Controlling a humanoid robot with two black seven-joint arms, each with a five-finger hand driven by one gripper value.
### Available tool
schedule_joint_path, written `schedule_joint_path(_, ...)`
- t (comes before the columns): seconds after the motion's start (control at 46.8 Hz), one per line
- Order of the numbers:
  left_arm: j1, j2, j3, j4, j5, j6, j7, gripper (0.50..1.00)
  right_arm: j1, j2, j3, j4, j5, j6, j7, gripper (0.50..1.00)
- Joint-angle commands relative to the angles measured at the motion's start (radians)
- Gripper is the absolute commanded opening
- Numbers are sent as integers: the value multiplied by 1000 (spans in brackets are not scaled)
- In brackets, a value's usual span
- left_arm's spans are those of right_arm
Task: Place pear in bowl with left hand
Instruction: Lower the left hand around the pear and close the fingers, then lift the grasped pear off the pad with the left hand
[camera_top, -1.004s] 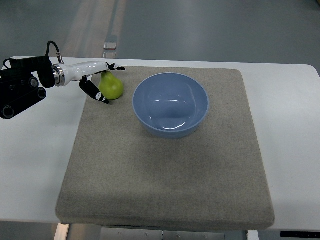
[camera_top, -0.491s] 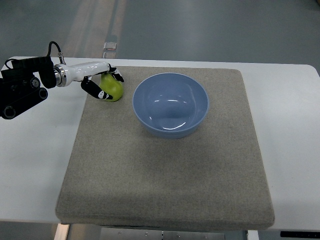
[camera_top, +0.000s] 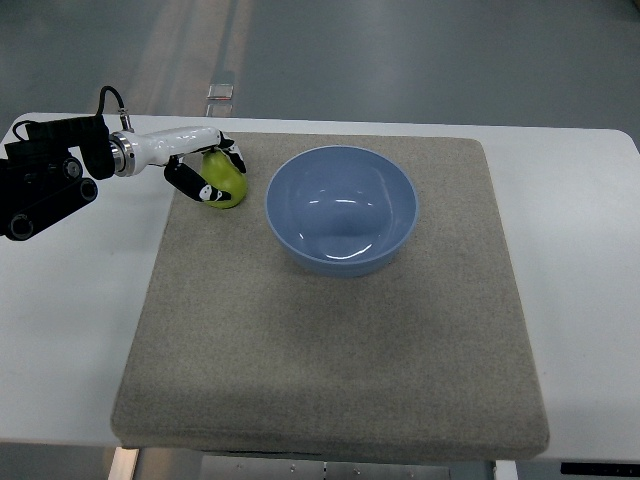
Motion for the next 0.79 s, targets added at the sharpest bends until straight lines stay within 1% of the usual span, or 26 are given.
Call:
schedule_joint_path(0.0,0,1,0,0,1,-7,-1,880,0,0,0,0,0,0,0,926)
schedule_joint_path(0.064,0,1,0,0,3,-7,-1,898,0,0,0,0,0,0,0,926)
schedule_joint_path(0.107,-2,3,2,-1,4,-9,-1,934,0,0,0,0,0,0,-1,926)
schedule_joint_path(0.128,-2,4,2,-1,6,-9,-2,936,0,0,0,0,0,0,0,926)
schedule_joint_path(0.299,-11,7,26,-6,30,-13,-2,936,0,0,0,0,0,0,0,926)
schedule_joint_path(0.513,-11,7,26,-3,130,-4,-2,934,0,0,0,0,0,0,0,926)
schedule_joint_path(0.769,-9,0,16,-3,125,-3,-2,928,0,0,0,0,0,0,0,926)
